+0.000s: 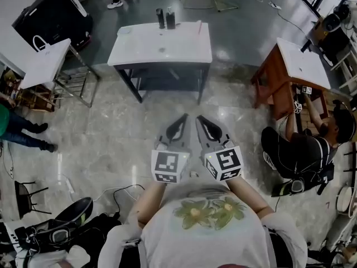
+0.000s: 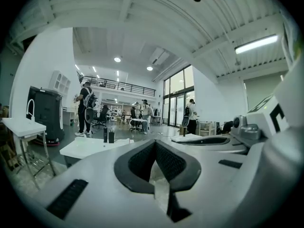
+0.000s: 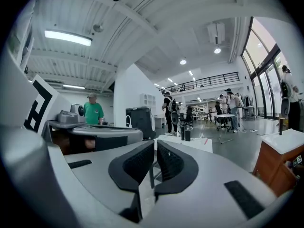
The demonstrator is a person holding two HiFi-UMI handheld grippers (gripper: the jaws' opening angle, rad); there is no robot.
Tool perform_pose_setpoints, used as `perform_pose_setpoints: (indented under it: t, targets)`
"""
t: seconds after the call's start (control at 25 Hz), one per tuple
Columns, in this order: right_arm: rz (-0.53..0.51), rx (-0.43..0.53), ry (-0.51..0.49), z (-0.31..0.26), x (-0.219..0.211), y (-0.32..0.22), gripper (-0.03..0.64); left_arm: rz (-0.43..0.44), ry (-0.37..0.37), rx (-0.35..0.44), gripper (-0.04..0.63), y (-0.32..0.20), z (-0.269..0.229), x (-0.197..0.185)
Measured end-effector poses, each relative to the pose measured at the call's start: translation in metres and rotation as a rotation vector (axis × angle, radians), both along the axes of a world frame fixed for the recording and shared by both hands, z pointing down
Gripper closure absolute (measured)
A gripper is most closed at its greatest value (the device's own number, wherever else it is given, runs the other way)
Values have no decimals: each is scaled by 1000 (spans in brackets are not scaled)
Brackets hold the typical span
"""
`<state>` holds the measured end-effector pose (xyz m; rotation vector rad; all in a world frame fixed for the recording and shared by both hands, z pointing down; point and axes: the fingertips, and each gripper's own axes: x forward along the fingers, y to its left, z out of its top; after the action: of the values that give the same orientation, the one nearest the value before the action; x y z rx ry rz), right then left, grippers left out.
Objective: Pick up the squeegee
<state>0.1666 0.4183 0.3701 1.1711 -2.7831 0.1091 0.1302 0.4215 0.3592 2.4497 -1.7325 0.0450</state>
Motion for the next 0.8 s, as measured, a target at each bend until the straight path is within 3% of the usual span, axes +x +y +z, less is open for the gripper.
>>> perform_pose_setpoints:
  t: [0.4, 0.8]
  targets:
    - [-10, -56, 53, 27, 5, -36, 592, -45, -25, -3, 586, -46, 13, -20]
    - [57, -96, 48, 47, -43, -151, 592, 26, -44, -39, 586, -172, 31, -67]
